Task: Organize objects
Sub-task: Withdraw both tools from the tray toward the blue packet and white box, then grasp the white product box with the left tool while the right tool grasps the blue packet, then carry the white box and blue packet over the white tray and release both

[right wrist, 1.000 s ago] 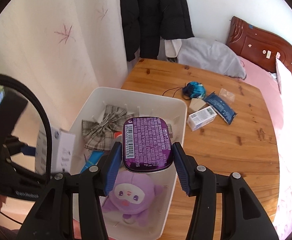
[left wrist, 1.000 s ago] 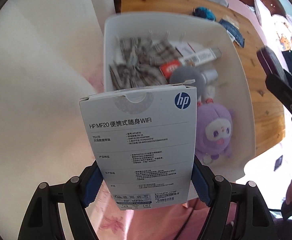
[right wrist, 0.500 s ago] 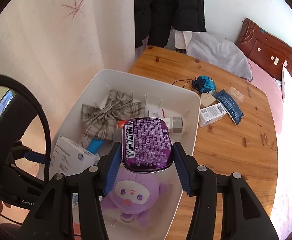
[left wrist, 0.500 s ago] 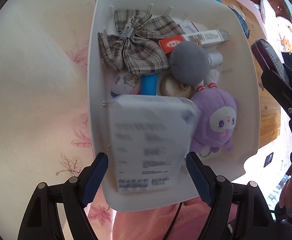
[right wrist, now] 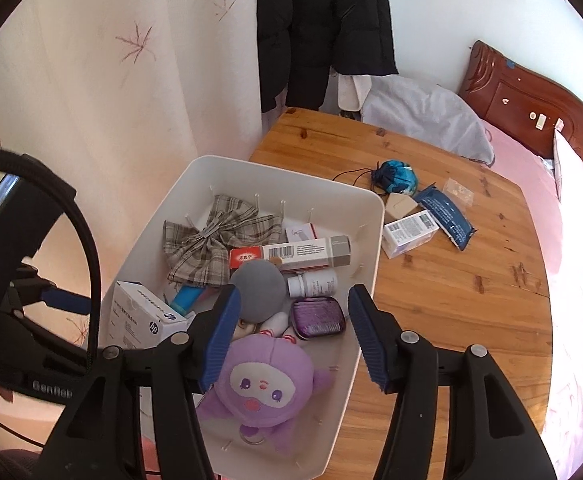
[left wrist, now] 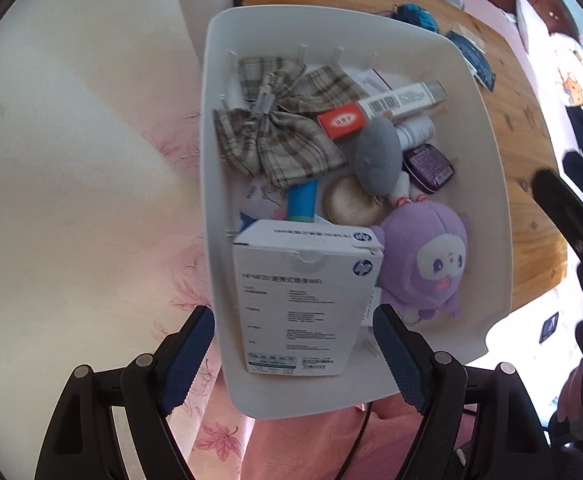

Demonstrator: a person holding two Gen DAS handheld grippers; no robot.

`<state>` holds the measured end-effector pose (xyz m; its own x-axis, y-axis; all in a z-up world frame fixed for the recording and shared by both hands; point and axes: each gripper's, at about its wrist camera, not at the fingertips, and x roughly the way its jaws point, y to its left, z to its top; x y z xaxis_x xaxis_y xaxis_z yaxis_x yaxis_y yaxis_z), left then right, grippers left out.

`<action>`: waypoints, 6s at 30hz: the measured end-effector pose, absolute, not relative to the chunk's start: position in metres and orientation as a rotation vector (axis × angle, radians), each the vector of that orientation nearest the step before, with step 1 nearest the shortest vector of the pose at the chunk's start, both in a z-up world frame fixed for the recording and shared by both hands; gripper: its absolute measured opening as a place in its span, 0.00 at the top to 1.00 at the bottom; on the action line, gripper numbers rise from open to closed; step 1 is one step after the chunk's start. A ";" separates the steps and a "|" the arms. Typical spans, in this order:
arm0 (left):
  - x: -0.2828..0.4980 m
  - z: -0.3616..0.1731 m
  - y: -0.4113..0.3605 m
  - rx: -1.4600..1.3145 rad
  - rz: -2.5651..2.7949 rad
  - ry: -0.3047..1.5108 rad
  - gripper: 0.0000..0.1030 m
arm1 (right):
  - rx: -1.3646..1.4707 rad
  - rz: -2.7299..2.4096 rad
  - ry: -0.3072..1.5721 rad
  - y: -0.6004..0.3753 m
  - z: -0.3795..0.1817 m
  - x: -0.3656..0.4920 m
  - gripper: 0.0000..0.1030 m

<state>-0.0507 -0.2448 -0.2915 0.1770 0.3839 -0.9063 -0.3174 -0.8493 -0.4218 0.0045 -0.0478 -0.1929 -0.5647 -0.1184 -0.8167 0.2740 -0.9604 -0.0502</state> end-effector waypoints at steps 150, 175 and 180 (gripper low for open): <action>-0.131 -0.104 -0.037 -1.282 1.741 0.590 0.65 | 1.202 -2.532 -0.184 0.179 -0.170 -0.078 0.56; -0.180 -0.070 -0.211 -1.192 2.128 0.402 0.65 | 1.191 -2.522 -0.063 0.020 -0.124 -0.009 0.56; -0.195 -0.092 -0.219 -1.252 2.114 0.402 0.65 | 1.273 -2.503 -0.062 0.006 -0.138 -0.013 0.56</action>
